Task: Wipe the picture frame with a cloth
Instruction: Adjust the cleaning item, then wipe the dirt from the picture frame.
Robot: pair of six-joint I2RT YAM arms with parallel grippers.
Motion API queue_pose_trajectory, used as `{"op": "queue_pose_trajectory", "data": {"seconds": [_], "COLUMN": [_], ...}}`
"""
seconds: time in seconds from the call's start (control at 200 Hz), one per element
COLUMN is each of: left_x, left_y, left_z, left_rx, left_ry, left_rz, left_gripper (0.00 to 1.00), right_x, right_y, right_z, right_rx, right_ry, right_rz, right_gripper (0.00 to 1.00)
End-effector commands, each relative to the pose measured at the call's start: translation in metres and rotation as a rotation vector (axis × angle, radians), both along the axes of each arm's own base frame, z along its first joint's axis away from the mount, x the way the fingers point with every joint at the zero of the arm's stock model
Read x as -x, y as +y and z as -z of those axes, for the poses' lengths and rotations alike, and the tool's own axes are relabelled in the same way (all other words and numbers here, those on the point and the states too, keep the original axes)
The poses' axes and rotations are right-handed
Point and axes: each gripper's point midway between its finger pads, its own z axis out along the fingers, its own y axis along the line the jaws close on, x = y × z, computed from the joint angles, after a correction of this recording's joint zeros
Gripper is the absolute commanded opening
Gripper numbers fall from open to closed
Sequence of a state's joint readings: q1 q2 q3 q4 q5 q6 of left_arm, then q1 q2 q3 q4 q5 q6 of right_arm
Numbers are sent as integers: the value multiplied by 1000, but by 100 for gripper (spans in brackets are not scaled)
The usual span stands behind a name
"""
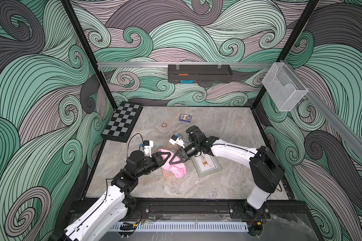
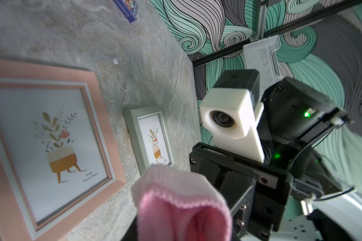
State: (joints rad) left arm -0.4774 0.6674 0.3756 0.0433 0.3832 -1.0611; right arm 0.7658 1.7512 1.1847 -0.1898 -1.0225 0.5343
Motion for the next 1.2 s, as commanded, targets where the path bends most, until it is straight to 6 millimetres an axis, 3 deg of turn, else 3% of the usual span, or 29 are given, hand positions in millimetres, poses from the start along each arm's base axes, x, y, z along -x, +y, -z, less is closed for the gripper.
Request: {"op": "queue_pose_trajectory", "data": {"seconds": [0.0, 0.07, 0.105, 0.15, 0.205, 0.275, 0.345, 0.46, 0.56, 0.705, 0.886, 1.021, 1.196], "left_x": [-1, -1, 0, 0, 0, -4, -10, -19, -19, -29, -44, -55, -68], "left_y": [1, -4, -7, -12, -15, -9, 18, 94, 119, 120, 122, 126, 122], "left_z": [-10, -9, -10, -11, -13, -10, 1, 13, 15, 25, 29, 30, 29], "left_rx": [6, 29, 48, 68, 72, -10, -229, -654, -746, -758, -797, -817, -830], "left_ry": [-7, 4, 5, 6, -4, -26, -22, 42, 112, 141, 148, 132, 111], "left_rz": [7, 27, 44, 67, 88, 69, -25, -283, -393, -436, -471, -520, -526], "left_gripper": [18, 9, 0, 0, 0, 0, 0, 0, 0, 0, 0, 0, 0], "right_x": [-3, -5, -6, -9, -13, -19, -30, -52, -75, -114, -146, -151, -139], "right_y": [1, 2, 2, 2, 2, -3, -15, -35, -46, -59, -61, -56, -56], "right_z": [0, -2, -2, 0, 2, 10, 23, 44, 66, 102, 128, 143, 169], "right_rx": [-9, -11, -8, 0, 7, 45, 138, 279, 432, 657, 795, 829, 896], "right_ry": [-19, -26, -30, -37, -53, -84, -158, -261, -357, -509, -604, -607, -602], "right_rz": [2, 5, 9, 16, 27, 49, 94, 180, 220, 258, 281, 275, 221], "right_gripper": [0, 0, 0, 0, 17, 32, 40, 47, 47, 50, 60, 61, 59]}}
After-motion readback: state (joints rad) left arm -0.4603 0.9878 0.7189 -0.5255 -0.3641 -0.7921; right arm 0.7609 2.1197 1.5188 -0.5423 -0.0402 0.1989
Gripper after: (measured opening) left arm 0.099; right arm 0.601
